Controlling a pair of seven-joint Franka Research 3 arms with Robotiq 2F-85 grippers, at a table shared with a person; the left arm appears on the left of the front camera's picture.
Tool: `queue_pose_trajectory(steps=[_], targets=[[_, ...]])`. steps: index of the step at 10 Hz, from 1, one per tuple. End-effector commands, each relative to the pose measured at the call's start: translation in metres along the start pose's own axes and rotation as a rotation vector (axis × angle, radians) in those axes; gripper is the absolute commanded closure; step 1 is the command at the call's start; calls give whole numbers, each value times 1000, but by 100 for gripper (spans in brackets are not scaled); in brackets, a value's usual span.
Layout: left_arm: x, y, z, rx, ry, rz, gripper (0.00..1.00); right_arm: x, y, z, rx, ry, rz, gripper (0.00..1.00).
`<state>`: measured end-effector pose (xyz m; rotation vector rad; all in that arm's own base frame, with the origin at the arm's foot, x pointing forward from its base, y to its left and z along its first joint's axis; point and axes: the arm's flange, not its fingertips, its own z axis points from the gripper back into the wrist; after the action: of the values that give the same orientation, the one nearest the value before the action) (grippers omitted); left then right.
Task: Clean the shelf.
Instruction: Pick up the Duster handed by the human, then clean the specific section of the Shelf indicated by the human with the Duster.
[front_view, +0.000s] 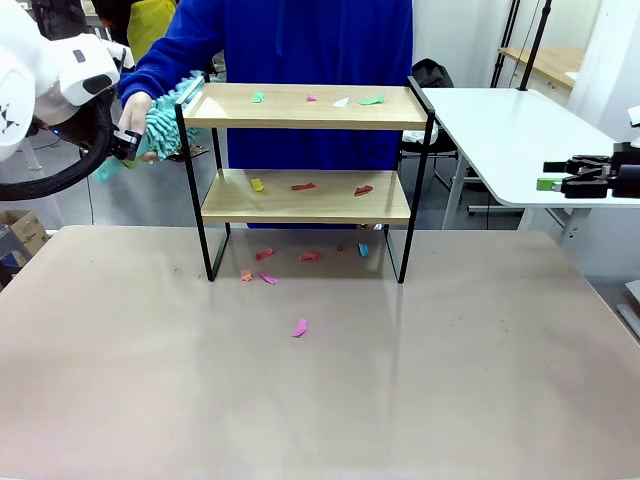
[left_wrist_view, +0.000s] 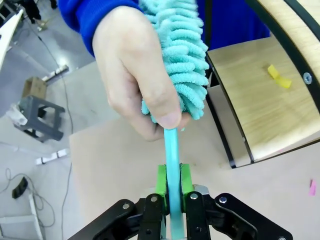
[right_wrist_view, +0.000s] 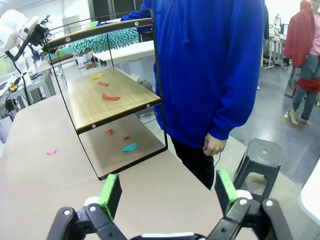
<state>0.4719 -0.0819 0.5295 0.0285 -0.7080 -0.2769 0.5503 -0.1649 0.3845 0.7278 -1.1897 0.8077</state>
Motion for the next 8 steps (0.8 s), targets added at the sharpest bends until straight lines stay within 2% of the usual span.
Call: queue_pose_trajectory(steps=[1, 4, 5, 6, 8], targets=[[1, -8, 6, 46, 31, 54, 100, 2, 0, -1, 1, -2, 3, 0], [1, -5, 9, 51, 17, 86, 100, 2, 0, -1, 1, -2, 3, 0], [-2, -3, 13, 44, 51, 101, 100, 2, 0, -1, 1, -2, 3, 0], [-1, 0, 6, 16, 17, 65, 100, 2, 0, -1, 1, -2, 3, 0], [-1, 0, 6, 16, 17, 65, 100, 2, 0, -1, 1, -2, 3, 0]])
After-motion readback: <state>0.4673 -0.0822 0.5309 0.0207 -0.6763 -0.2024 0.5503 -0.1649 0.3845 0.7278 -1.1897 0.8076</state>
